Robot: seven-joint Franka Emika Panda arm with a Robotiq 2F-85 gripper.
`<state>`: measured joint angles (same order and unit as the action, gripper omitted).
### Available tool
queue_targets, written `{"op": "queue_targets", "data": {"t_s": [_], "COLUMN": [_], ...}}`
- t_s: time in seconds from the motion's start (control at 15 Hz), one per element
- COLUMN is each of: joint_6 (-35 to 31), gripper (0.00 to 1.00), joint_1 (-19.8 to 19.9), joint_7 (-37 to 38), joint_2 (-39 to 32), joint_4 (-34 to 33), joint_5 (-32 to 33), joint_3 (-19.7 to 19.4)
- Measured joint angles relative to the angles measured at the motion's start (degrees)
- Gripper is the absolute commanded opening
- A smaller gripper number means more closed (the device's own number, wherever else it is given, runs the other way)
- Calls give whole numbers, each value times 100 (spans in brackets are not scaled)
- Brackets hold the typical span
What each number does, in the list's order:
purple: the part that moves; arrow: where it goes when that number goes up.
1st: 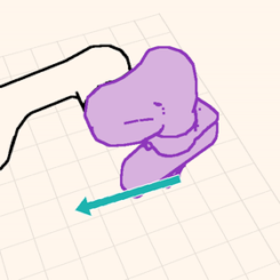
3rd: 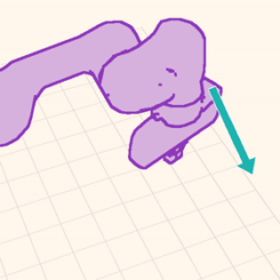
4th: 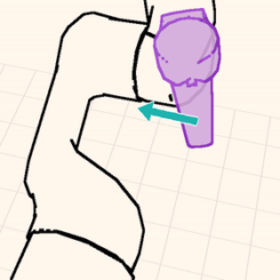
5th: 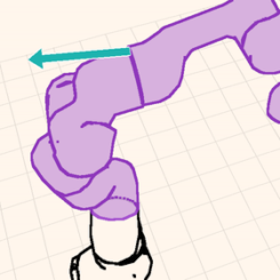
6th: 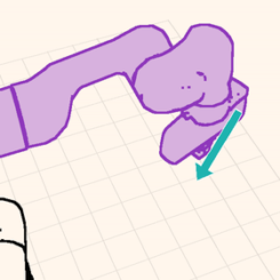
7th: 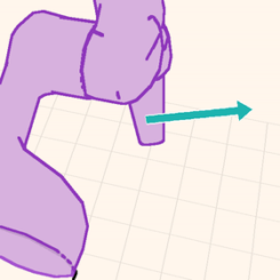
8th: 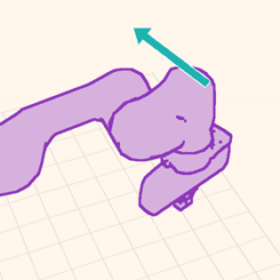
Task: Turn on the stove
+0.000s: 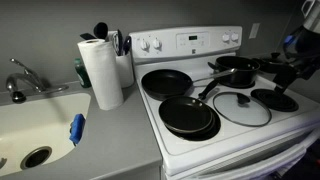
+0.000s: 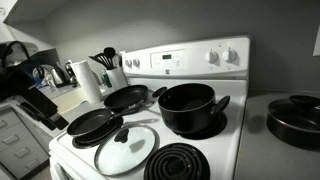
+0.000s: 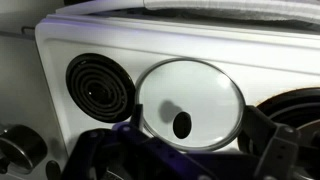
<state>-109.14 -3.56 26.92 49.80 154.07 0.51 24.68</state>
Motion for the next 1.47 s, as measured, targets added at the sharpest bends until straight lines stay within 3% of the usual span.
{"op": "queue_targets", "data": {"t_s": [0.47, 1.0, 1.47], "joint_6": [-57, -1102, -1831], "gripper": [100, 100, 100], "joint_1": [-4, -6, -265], "joint_7": [-197, -1730, -2633], "joint_2": [-52, -781, -1806], "joint_4": [-14, -329, -949], "joint_5": [56, 367, 207], "joint_3": [-170, -1265, -1769]}}
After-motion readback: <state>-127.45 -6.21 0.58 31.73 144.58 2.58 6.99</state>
